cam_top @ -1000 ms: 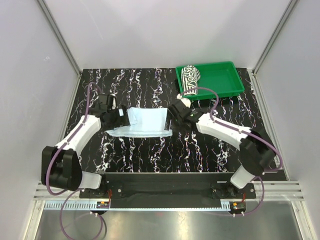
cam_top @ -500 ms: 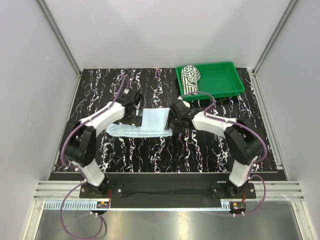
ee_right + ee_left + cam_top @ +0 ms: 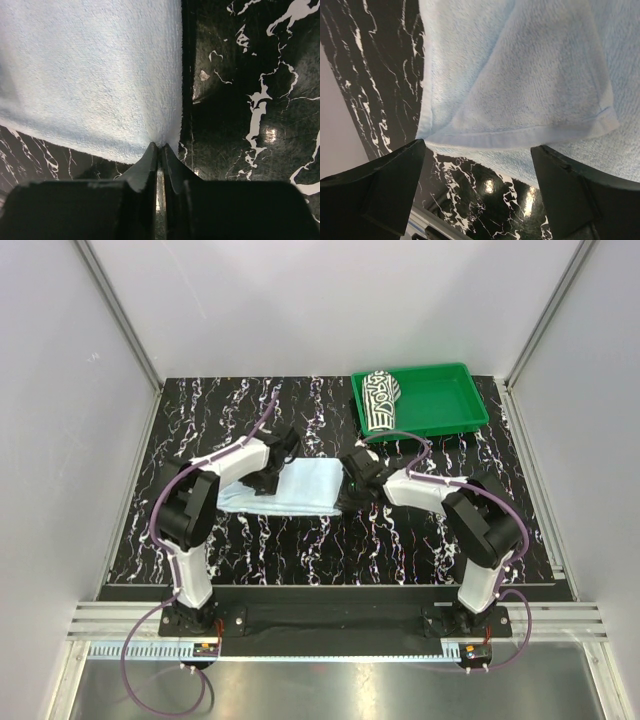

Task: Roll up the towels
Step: Fold the towel

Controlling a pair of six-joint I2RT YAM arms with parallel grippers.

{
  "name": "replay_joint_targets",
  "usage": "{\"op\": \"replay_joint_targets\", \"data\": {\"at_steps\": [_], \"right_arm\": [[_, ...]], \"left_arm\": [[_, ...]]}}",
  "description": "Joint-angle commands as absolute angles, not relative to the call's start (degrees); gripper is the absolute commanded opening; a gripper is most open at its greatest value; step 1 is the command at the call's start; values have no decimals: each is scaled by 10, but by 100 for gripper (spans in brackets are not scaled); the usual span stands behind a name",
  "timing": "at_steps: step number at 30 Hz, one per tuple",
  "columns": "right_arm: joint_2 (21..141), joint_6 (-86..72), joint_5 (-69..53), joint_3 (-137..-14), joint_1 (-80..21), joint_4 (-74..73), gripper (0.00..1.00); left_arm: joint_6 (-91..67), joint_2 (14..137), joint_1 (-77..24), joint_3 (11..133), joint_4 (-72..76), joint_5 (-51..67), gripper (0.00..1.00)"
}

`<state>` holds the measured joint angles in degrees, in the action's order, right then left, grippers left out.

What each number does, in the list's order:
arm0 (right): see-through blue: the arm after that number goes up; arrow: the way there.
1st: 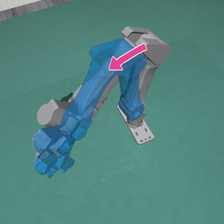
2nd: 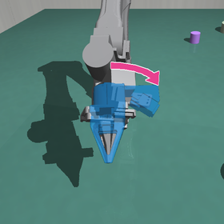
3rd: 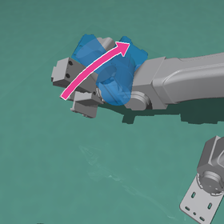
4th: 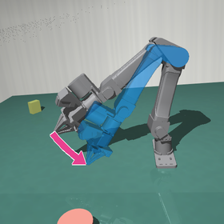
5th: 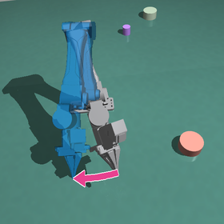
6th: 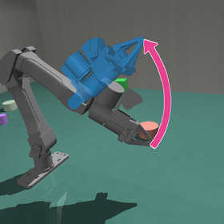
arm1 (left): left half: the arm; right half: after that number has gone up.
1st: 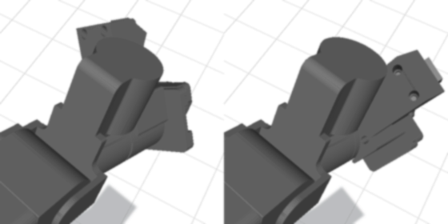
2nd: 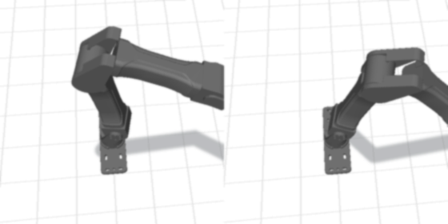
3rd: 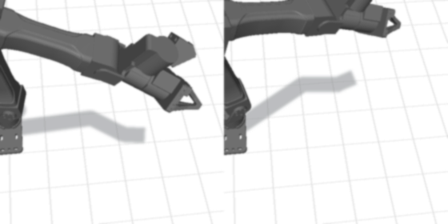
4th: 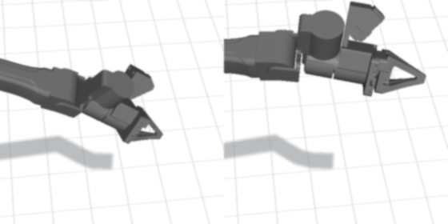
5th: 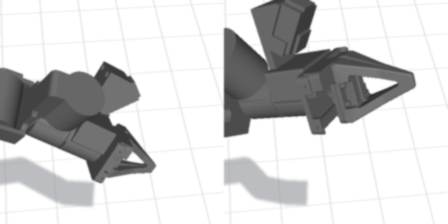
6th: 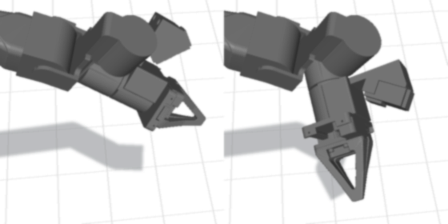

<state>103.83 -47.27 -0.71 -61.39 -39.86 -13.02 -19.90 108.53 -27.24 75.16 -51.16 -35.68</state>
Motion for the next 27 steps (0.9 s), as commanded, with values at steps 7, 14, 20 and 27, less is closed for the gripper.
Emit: {"op": "replay_joint_targets", "data": {"at_steps": [7,14,20,27], "right_arm": [[1012,-483,-18,-551,-397,-98,0],[959,-486,-18,-496,-396,-103,0],[898,-488,-12,-466,-397,-125,0],[876,-471,-4,-483,-397,-166,0]], "left_arm": [[-176,1141,-264,839,-490,-412,88],[-174,1157,-182,887,-475,-409,91],[-190,1128,-71,883,-454,-313,93],[-195,1023,-107,857,-449,-296,99]]}}
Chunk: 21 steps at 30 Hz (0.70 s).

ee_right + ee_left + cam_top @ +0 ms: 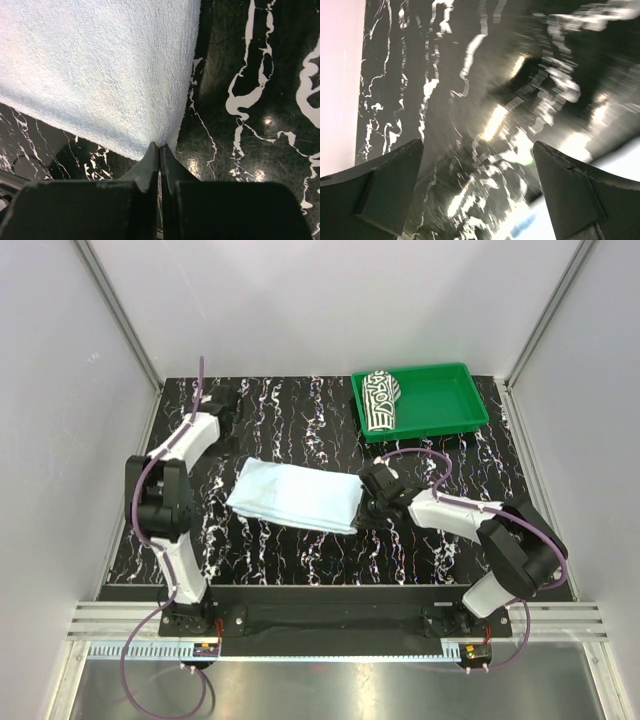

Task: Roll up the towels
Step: Fold the towel

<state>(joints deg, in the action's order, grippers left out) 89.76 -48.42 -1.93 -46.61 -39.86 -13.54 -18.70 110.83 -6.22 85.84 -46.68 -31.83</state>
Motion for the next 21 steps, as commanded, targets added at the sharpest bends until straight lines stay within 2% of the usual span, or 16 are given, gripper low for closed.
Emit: {"op": "replay_joint_targets", "data": {"at_steps": [1,4,5,6,7,8,11,12,14,17,18,21], "right_arm": [[875,-468,-4,-486,-396,-170,0],[863,-461,14,-491,-397,-207,0],[859,-457,25,-492,-396,-217,4],[847,-456,32,-492,-397,-227,10],[839,-455,40,-493,-397,-249,22],[832,-449,60,-495,-397,-260,41],[803,-441,110,-517,-396,-325,55],[789,-439,124,-525,-396,-342,63],[768,-429,157,-549,-387,-387,70],[720,-414,194,-582,-356,-440,83],[694,-410,202,-589,-346,-452,90],[645,-395,218,-604,-296,-482,96]], "left_arm": [[-195,1013,-119,847,-452,-298,99],[-190,954,-183,806,-446,-322,99],[-192,937,-203,794,-437,-337,99],[-197,921,-240,781,-432,-350,99],[-201,904,-257,764,-425,-354,99],[-207,874,-272,739,-414,-353,99],[-227,824,-336,706,-400,-359,99],[-229,813,-371,683,-393,-364,99],[-233,785,-411,658,-366,-381,99],[-234,777,-495,617,-339,-418,99],[-239,782,-528,604,-334,-423,99],[-237,808,-599,592,-300,-422,99]]}}
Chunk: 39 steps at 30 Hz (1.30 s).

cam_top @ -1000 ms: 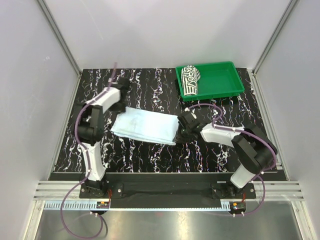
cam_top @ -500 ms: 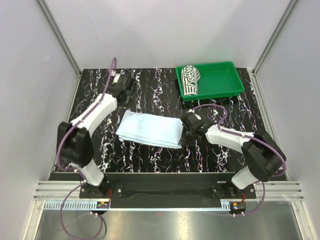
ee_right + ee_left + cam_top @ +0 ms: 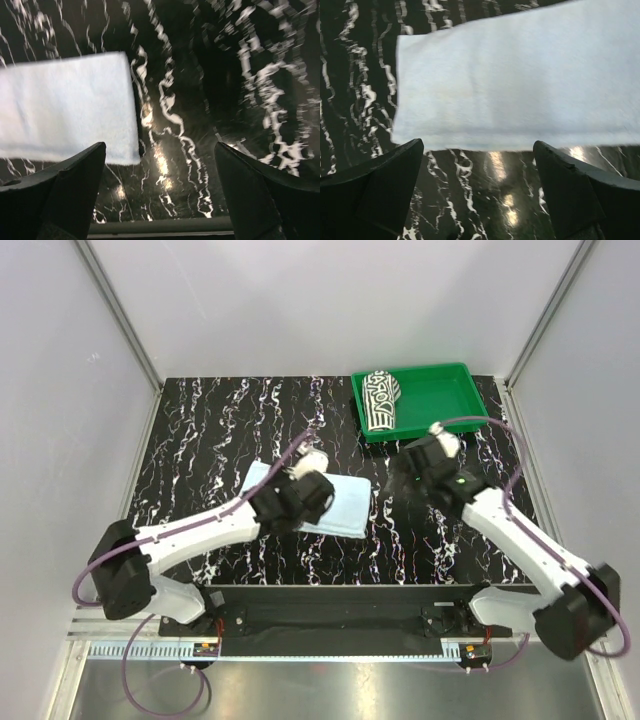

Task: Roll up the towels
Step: Fold the towel, then roll the towel

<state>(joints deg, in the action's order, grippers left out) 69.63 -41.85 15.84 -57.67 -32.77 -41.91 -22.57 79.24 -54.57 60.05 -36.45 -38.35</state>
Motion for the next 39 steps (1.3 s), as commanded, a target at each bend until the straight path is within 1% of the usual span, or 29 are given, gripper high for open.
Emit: {"op": "replay_joint_targets", "data": {"at_steps": [1,2,3,6,7,10,15,18,20,28,31,34,39], "right_arm": [[635,-390,209,-603,-283,-486,97],[628,-384,201,-602,-259,-489,97],[616,-381,191,-600,-248,-491,97],[600,-378,164,-592,-229,-497,97],[597,-378,155,-584,-226,-497,97],[575,-376,146,-565,-221,-497,97],[545,-371,142,-547,-214,-504,97],[535,-371,134,-546,-213,-510,97],[531,-374,130,-552,-213,-515,97],[526,-374,122,-563,-213,-521,97],[525,-376,120,-567,-212,-525,97],[521,-377,121,-570,-212,-528,97],[520,-379,122,-575,-212,-539,97]], "left_arm": [[-236,820,-618,595,-294,-429,99],[-237,837,-634,605,-294,-436,99],[-234,869,-663,613,-293,-443,99],[-229,931,-708,668,-304,-470,99],[-233,978,-715,709,-315,-478,99],[-246,1046,-733,757,-350,-480,99],[-234,1106,-749,808,-316,-434,98],[-242,1145,-750,830,-316,-420,95],[-246,1154,-751,835,-315,-414,91],[-258,1169,-755,817,-288,-409,84],[-260,1171,-755,808,-274,-409,74],[-263,1170,-752,792,-258,-410,69],[-274,1172,-740,776,-253,-403,68]]}}
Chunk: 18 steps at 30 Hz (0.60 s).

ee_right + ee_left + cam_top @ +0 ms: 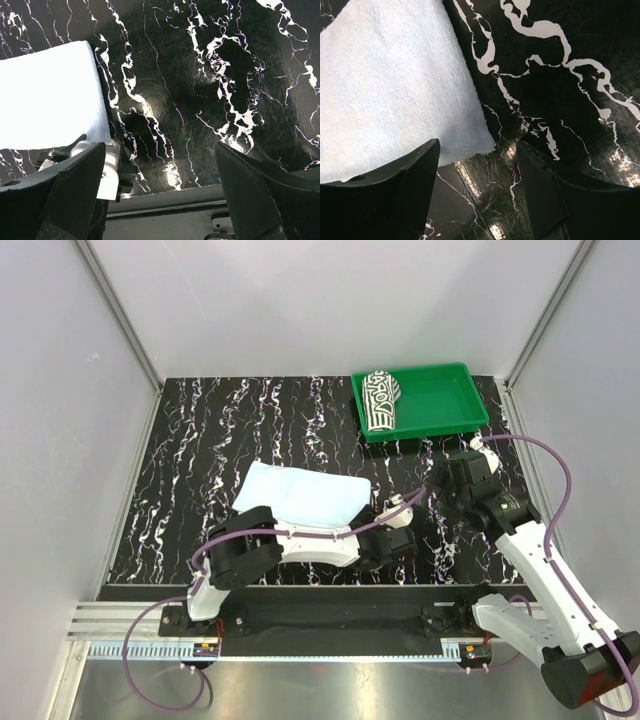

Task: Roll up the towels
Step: Roll the towel

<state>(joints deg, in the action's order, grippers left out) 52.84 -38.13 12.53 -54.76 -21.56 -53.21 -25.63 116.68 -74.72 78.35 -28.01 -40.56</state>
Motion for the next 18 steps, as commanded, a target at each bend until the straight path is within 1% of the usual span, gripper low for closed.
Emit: {"op": "replay_joint_targets", "data": {"at_steps": [1,3,4,5,7,8,9,10,11,12,16,18], "right_arm": [[520,-379,122,-576,-211,-540,97],[521,-381,120,-578,-211,-541,97],[522,-383,120,-579,-211,-540,96],[522,-383,120,-580,-212,-539,96],[525,-386,118,-581,-211,-538,96],[526,-386,115,-582,-212,-537,96],[527,-388,115,-583,-211,-535,96],[530,-388,113,-584,-212,-535,95],[533,-388,112,-586,-211,-536,95],[534,-388,112,-590,-212,-534,95],[548,-381,104,-608,-212,-534,94],[564,-374,91,-627,-211,-532,92]], "left_arm": [[-275,1172,-739,774,-252,-402,67],[-274,1172,-736,766,-250,-403,65],[-275,1172,-735,764,-244,-401,59],[-275,1172,-732,760,-240,-399,50],[-278,1168,-727,751,-228,-394,36],[-278,1166,-721,747,-222,-389,31],[-280,1165,-717,744,-218,-382,22],[-281,1158,-715,738,-208,-378,19],[-281,1155,-710,736,-205,-375,15],[-282,1150,-708,732,-200,-370,1],[-291,1105,-703,707,-165,-335,0],[-313,1052,-693,668,-137,-282,0]]}}
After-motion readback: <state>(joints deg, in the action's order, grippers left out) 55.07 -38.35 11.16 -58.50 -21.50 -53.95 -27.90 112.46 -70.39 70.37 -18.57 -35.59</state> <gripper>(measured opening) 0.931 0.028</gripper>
